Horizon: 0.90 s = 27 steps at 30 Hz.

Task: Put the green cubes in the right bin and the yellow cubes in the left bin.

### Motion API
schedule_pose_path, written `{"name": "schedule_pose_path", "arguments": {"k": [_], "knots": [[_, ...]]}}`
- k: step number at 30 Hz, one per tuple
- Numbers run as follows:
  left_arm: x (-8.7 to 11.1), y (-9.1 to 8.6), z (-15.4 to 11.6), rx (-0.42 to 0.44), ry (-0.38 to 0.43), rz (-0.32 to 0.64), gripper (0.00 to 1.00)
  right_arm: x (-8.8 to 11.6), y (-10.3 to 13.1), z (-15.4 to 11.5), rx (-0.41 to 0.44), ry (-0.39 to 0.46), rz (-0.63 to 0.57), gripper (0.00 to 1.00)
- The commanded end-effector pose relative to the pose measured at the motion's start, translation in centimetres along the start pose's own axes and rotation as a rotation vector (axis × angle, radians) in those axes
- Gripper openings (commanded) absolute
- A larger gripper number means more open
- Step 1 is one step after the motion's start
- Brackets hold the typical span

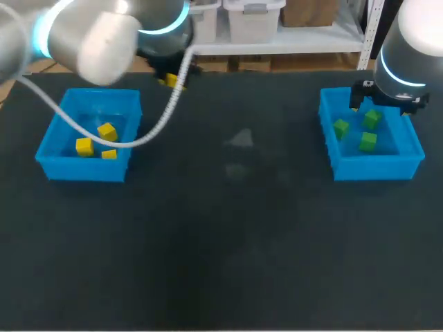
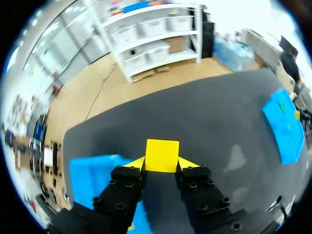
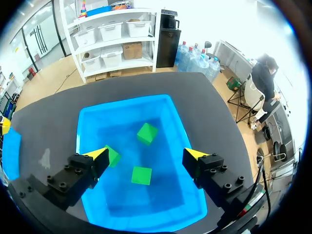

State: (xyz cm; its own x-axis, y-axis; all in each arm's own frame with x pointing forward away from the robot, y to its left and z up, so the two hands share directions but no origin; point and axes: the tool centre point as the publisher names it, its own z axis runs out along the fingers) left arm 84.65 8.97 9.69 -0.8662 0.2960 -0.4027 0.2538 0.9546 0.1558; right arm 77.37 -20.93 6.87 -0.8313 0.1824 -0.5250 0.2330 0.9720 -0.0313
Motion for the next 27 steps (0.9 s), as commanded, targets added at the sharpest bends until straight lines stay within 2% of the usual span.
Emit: {"name": "schedule_pose_path", "arguments": {"k": [1,5,9,10,11,17,23,27], "knots": [[7.6,8.0,-3.6,-0.034,-0.123,-0.131,0.00,0.2,-0.1,-0.1,-0.001,-0.009,0.002,1.00],[10.6,10.6,-3.7,-0.061,-0.099,-0.184,0.00,0.2,-0.1,-0.1,-0.001,-0.009,0.002,1.00],[12.3,11.7,-3.6,-0.042,-0.082,-0.217,0.00,0.2,-0.1,-0.1,-0.001,-0.009,0.002,1.00],[12.6,11.8,-3.6,-0.046,-0.077,-0.220,0.24,0.2,-0.1,-0.1,-0.001,-0.009,0.002,1.00],[12.8,12.0,-3.4,-0.037,-0.081,-0.230,1.00,0.2,-0.1,-0.1,-0.001,-0.009,0.002,1.00],[13.1,12.7,-3.6,-0.020,-0.093,-0.238,1.00,0.2,-0.1,-0.1,-0.001,-0.009,0.002,1.00],[13.2,12.6,-3.4,0.061,-0.135,-0.320,1.00,0.2,-0.1,-0.1,-0.001,-0.009,0.002,1.00],[13.2,12.6,-3.4,0.078,-0.144,-0.329,1.00,0.2,-0.1,-0.1,-0.001,-0.009,0.002,1.00]]}}
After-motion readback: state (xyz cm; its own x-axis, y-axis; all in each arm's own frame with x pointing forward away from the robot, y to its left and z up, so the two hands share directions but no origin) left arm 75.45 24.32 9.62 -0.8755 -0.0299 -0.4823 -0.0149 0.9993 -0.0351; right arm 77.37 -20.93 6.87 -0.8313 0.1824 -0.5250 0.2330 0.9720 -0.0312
